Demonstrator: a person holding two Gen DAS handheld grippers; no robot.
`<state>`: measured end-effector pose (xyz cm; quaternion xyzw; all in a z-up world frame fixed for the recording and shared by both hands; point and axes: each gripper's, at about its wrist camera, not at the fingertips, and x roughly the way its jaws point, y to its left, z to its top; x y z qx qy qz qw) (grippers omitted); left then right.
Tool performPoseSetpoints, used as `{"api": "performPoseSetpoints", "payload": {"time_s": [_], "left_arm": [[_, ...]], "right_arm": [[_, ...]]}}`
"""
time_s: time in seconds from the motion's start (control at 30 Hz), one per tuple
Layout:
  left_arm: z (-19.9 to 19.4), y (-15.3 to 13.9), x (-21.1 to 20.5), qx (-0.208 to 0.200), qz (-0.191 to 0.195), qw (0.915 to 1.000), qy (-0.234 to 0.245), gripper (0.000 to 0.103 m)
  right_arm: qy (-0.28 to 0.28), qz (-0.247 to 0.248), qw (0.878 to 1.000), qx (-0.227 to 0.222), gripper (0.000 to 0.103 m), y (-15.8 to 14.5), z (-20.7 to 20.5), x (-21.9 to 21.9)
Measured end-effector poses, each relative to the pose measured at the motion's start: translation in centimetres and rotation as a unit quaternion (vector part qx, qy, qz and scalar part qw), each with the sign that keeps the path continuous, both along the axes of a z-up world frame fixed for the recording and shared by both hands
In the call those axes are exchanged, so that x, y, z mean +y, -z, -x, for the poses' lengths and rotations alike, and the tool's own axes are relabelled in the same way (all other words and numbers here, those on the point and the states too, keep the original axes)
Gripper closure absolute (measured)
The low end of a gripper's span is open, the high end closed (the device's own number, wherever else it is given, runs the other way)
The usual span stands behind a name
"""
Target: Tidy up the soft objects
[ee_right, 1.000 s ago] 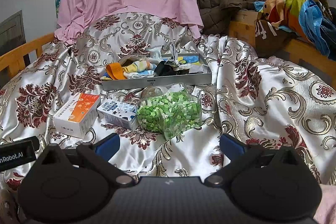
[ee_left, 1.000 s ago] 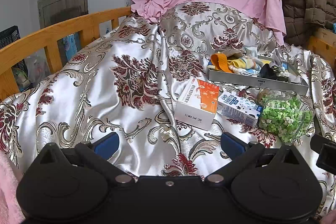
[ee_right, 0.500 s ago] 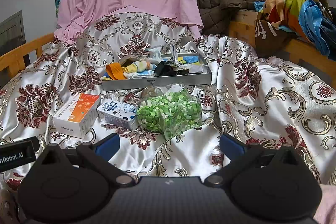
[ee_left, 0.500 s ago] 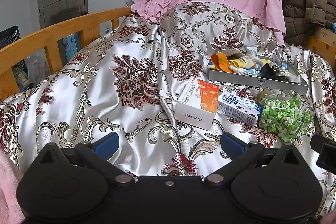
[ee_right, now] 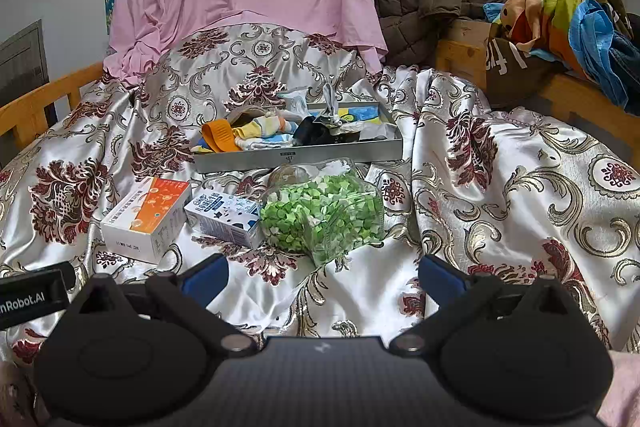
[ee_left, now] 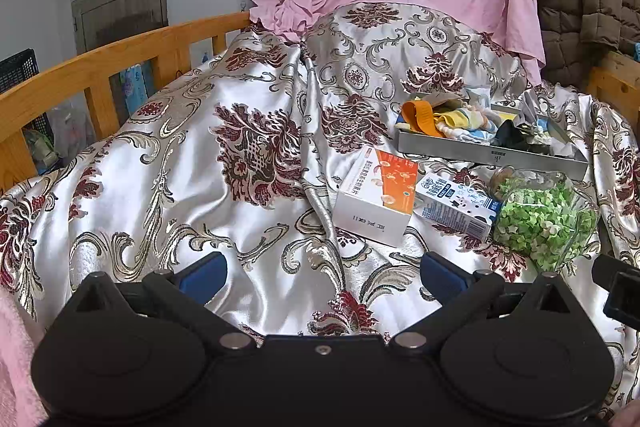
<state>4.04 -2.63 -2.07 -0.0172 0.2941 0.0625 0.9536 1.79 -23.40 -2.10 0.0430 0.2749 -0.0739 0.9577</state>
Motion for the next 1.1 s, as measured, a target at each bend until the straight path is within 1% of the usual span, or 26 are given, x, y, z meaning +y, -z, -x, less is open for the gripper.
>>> {"api": "performPoseSetpoints", "payload": {"time_s": [0.37,0.53,0.83,1.1], "left_arm": [[-0.01,-0.05,-0.04,0.000,-0.001,1.0000,-0.004,0.001],[0.04,0.32,0.45,0.010,-0.002,0.9999,-0.006,0.001],[-0.14,-0.01,0.22,0.015,0.001,0.9999,-0.003,0.001],[-0.29,0.06,0.14,0.020,-0.005,0.9998,-0.009,0.001]], "right_arm": [[0.000,0.000,1.000,0.000,0.000,-0.02,-0.01,0.07],[0.000,0.000,1.000,0.001,0.000,0.00,-0.02,0.03],[0.000,-0.001,1.000,0.000,0.000,0.00,-0.04,0.03],[0.000,0.000,1.000,0.000,0.000,0.01,-0.03,0.05]]}}
